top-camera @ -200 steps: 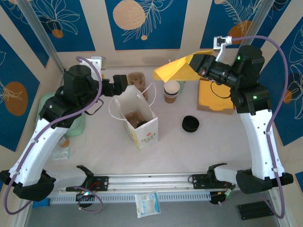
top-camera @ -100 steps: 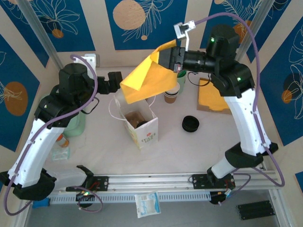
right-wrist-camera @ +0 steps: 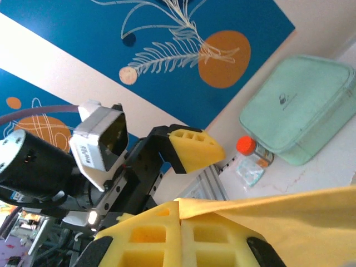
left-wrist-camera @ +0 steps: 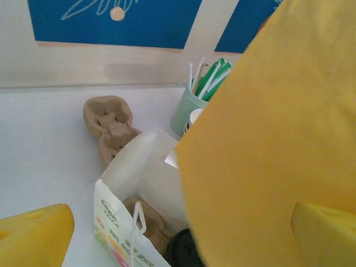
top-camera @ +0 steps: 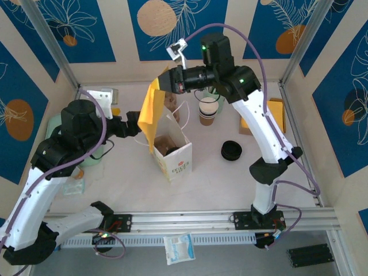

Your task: Pack the takeout coffee

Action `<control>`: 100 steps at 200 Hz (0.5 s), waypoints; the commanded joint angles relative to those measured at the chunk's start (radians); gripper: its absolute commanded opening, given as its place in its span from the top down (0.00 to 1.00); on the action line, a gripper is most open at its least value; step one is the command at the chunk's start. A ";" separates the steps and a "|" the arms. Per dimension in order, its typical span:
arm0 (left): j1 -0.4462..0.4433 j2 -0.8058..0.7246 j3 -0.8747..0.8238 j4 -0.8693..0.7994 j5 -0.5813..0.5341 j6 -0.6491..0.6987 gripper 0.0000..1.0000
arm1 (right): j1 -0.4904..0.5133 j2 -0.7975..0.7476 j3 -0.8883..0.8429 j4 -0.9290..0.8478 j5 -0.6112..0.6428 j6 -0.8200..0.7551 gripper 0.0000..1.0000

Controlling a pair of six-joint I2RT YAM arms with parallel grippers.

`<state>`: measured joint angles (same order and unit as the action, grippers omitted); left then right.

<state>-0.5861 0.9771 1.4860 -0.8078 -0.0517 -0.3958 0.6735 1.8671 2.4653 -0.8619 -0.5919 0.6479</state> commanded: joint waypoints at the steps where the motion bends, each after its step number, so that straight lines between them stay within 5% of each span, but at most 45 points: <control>1: 0.007 0.004 -0.031 0.002 0.064 -0.021 0.01 | 0.013 -0.009 -0.001 -0.027 -0.031 -0.035 1.00; 100: 0.005 0.048 -0.070 0.036 0.139 -0.028 0.01 | -0.040 0.021 -0.024 -0.076 -0.049 -0.073 1.00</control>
<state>-0.5861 1.0187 1.4254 -0.8001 0.0490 -0.4137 0.6476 1.8713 2.4561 -0.9108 -0.6071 0.6003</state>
